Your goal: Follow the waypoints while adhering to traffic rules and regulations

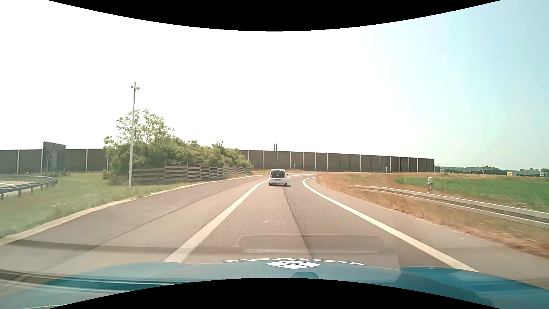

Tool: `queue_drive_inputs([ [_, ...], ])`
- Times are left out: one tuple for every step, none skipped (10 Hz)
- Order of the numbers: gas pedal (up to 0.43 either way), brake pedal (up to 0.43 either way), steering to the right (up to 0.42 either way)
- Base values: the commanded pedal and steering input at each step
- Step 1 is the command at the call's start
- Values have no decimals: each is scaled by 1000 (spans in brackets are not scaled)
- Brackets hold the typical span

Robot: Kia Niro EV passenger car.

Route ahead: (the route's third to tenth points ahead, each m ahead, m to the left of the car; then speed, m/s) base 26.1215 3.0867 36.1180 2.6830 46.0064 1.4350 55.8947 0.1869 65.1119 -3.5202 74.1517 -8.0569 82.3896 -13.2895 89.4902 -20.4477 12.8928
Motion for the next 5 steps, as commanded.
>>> queue_drive_inputs([
  [0,0,-4],
  [0,0,-3],
  [0,0,-3],
  [0,0,-2],
  [0,0,0],
])
